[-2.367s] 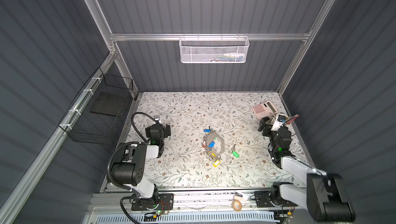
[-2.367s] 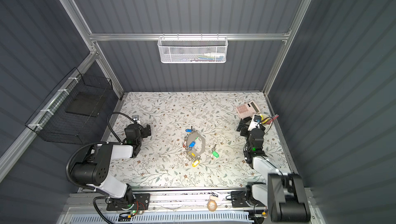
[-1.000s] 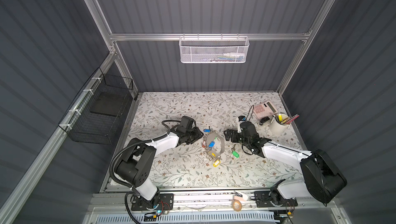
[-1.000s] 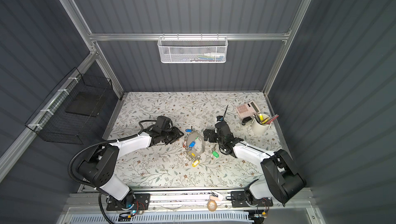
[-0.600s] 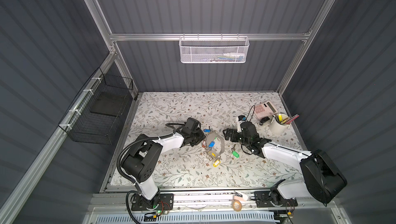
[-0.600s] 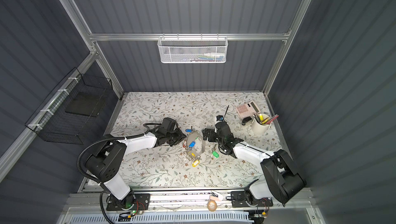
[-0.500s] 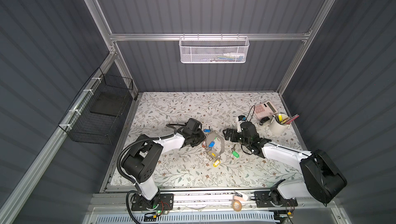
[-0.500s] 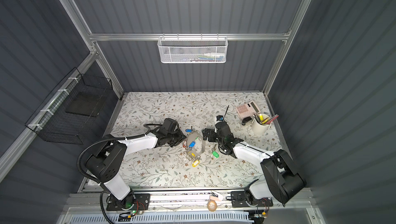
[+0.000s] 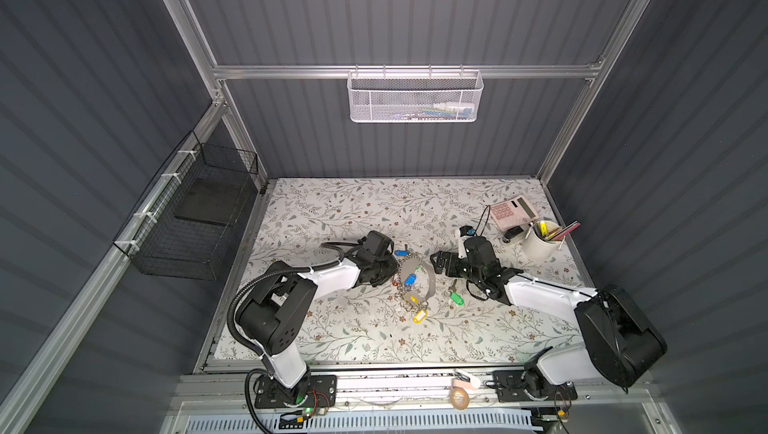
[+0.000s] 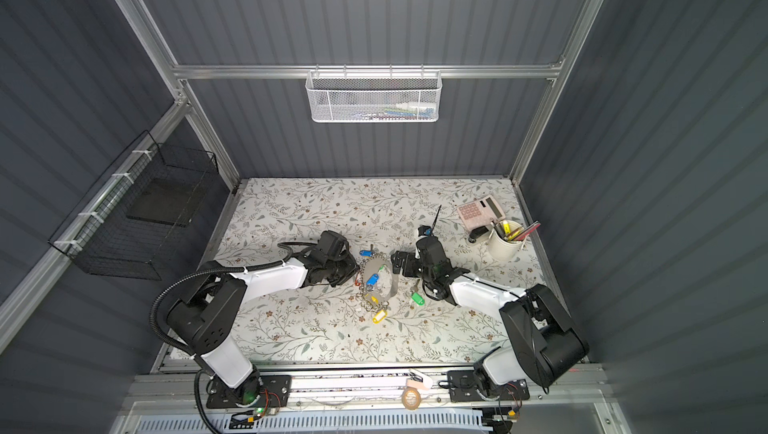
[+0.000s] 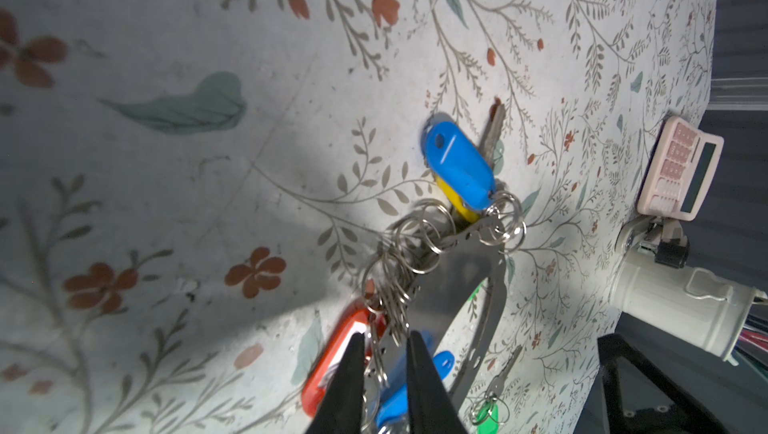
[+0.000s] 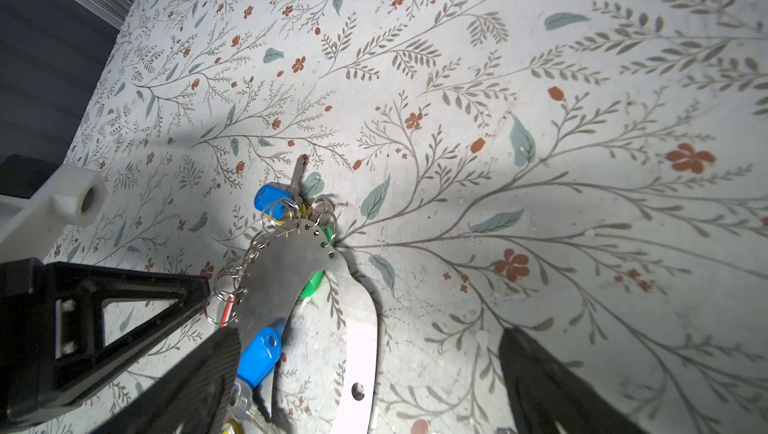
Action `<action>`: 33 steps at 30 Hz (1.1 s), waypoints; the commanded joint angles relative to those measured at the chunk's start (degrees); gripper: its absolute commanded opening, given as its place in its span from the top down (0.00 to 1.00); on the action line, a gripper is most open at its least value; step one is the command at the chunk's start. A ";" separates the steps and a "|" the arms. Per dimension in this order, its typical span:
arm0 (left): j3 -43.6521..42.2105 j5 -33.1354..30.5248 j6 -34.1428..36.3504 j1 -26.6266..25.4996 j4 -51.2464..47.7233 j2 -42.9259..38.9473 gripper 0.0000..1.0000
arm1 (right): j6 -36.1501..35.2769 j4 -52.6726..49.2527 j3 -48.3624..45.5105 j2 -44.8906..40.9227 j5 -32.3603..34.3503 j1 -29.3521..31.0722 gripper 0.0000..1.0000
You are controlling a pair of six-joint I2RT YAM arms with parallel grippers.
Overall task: Put the keys on the keyring
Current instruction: 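Lower the left gripper onto the silver keyring while the right gripper hovers beside it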
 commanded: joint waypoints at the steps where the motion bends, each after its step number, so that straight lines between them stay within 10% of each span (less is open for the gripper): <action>1: -0.68 -0.75 -0.90 -0.47 -0.59 0.00 0.83 | 0.34 0.28 0.77 0.37 -0.42 0.21 0.01; 33: 0.48 -1.28 -1.87 -1.53 -1.19 3.03 0.88 | 0.65 -0.65 1.19 0.47 -0.47 0.12 0.01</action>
